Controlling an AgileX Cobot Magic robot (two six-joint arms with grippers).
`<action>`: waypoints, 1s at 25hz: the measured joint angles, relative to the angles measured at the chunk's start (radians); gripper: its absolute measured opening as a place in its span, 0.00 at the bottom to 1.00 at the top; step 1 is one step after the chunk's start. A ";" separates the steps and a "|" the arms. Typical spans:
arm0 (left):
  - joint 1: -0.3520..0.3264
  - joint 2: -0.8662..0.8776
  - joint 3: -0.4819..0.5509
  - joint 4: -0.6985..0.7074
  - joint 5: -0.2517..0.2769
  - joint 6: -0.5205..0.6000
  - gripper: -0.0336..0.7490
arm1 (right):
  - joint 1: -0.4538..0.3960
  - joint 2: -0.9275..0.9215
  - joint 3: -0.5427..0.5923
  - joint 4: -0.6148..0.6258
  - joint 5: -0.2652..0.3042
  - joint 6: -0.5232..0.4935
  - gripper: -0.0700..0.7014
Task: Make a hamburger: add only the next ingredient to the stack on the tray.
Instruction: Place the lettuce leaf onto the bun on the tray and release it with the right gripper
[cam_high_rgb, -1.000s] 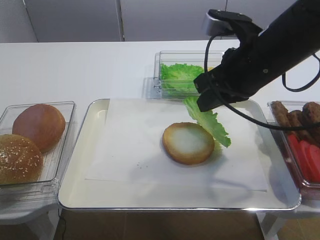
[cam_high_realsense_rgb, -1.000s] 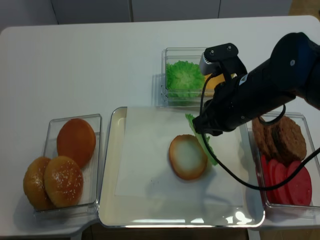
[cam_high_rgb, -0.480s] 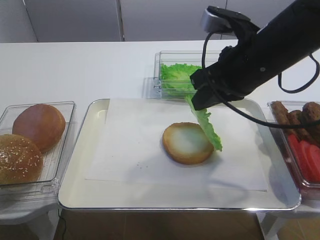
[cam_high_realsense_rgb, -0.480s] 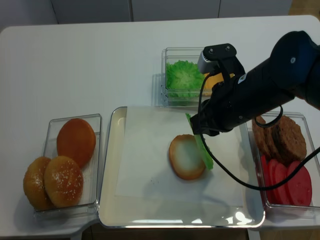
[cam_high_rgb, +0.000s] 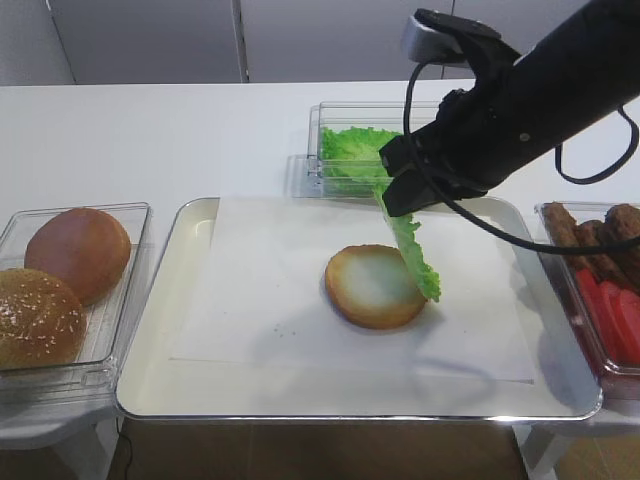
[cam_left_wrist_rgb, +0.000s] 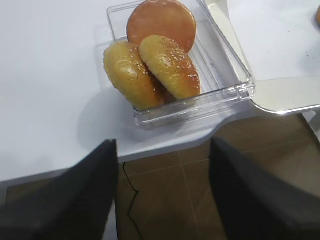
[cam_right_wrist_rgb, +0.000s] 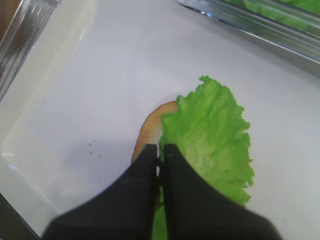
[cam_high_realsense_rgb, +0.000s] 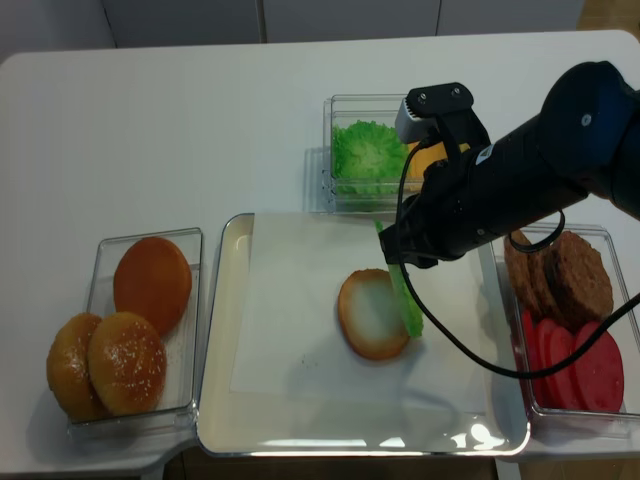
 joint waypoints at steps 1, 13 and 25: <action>0.000 0.000 0.000 0.000 0.000 0.000 0.59 | 0.000 0.000 0.000 0.000 0.000 0.000 0.13; 0.000 0.000 0.000 0.000 0.000 0.000 0.59 | 0.000 0.000 0.000 0.020 0.014 -0.029 0.13; 0.000 0.000 0.000 0.000 0.000 0.000 0.59 | 0.000 0.000 0.000 0.022 0.015 -0.036 0.30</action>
